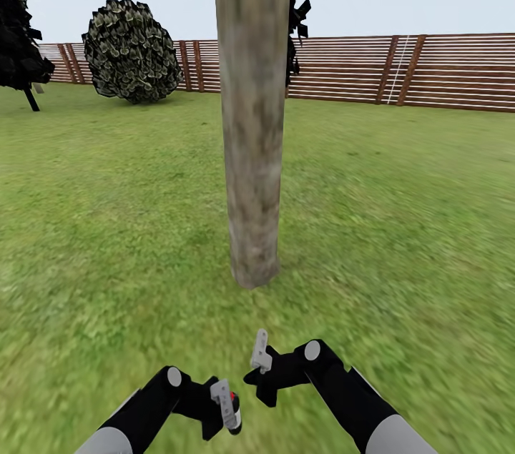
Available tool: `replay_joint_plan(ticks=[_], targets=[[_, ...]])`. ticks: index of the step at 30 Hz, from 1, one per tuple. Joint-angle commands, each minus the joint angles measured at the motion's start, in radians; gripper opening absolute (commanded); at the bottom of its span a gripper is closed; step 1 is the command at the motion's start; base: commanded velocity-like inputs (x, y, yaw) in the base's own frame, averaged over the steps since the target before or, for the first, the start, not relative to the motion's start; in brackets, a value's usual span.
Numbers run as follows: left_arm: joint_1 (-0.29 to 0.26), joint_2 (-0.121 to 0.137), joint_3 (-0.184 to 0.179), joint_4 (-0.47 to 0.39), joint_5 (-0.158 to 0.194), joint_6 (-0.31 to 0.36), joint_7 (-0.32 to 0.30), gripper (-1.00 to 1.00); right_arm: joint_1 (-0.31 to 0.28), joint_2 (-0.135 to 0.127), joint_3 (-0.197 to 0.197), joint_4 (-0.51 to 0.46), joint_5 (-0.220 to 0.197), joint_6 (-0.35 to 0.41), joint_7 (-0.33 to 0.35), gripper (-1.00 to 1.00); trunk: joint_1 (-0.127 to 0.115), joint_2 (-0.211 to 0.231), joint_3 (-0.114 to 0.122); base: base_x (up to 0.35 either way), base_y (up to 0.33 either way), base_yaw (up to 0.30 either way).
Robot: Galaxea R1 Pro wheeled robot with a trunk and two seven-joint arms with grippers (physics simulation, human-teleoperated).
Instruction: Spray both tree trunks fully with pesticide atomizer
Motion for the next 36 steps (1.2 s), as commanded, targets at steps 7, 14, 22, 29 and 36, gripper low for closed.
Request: replay_joint_plan(ticks=[7, 14, 22, 29, 36], targets=[[-0.005, 0.000, 0.002, 0.000, 0.006, -0.002, -0.035, -1.00, 0.000, 0.000, -0.001, 0.000, 0.002, 0.000, 0.000, -1.00, 0.000, 0.000, 0.000, 0.000, 0.000, 0.000], [-0.006, -0.005, 0.003, 0.000, 0.008, -0.009, -0.061, -1.00, 0.000, -0.001, -0.001, 0.002, 0.003, 0.000, 0.000, -1.00, 0.000, 0.000, 0.000, 0.000, 0.000, 0.000], [-0.006, -0.005, 0.005, 0.001, 0.010, -0.011, -0.063, -1.00, 0.000, -0.002, -0.001, 0.002, 0.003, 0.000, 0.000, -1.00, 0.000, 0.000, 0.000, 0.000, 0.000, 0.000], [-0.006, -0.006, 0.006, 0.001, 0.013, -0.012, -0.067, -1.00, 0.000, -0.002, -0.001, 0.002, 0.003, 0.000, 0.000, -1.00, 0.000, 0.000, 0.000, 0.000, 0.000, 0.000], [-0.011, -0.011, 0.006, 0.000, 0.013, -0.012, -0.068, -1.00, 0.000, -0.002, -0.001, 0.002, 0.003, 0.000, 0.000, -1.00, 0.000, 0.000, 0.000, 0.000, 0.000, 0.000]])
